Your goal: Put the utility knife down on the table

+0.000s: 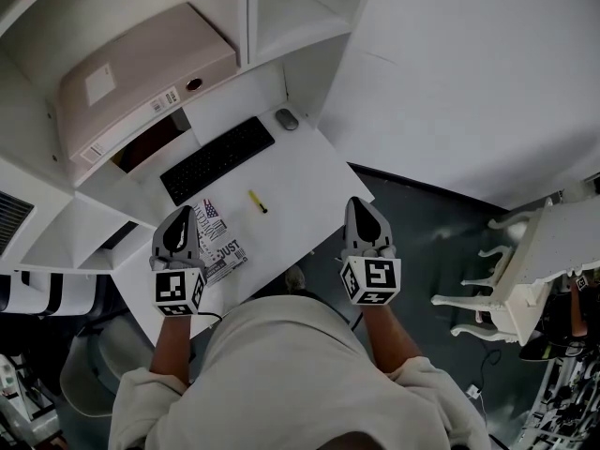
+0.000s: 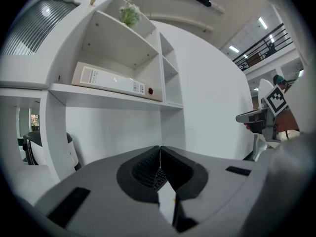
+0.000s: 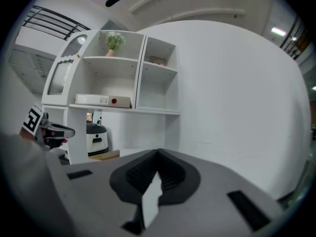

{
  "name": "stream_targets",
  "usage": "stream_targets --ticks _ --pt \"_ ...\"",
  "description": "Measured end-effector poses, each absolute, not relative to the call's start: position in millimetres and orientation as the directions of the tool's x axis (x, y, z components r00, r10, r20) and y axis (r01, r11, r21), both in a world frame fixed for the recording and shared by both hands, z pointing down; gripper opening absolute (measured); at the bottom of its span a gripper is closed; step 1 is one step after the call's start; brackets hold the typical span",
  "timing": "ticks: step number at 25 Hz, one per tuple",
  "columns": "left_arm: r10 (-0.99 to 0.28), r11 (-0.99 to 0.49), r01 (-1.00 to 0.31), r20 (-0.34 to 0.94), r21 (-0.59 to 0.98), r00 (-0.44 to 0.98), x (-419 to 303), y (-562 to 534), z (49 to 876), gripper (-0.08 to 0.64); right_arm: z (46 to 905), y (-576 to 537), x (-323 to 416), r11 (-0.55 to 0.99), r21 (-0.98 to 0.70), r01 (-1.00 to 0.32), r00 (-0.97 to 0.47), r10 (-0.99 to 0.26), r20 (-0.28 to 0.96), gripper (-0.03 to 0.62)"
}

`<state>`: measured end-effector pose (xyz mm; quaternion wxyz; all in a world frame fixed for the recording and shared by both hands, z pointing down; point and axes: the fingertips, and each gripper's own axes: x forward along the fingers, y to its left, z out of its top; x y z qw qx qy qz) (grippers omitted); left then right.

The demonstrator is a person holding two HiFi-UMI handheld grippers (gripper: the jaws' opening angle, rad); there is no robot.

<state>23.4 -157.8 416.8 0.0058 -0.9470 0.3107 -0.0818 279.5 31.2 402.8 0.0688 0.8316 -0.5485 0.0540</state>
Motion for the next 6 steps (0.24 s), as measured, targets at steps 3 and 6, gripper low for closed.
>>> stream_targets --ticks 3,6 --pt "-0.589 -0.807 -0.587 0.153 -0.061 0.794 23.9 -158.9 417.9 0.002 404.4 29.5 279.7 -0.387 0.052 -0.921 0.39 -0.905 0.169 0.002" --pt "-0.589 -0.807 -0.587 0.154 -0.061 0.794 25.1 -160.1 418.6 0.002 405.0 27.7 279.8 -0.384 0.051 -0.922 0.387 -0.907 0.168 0.002"
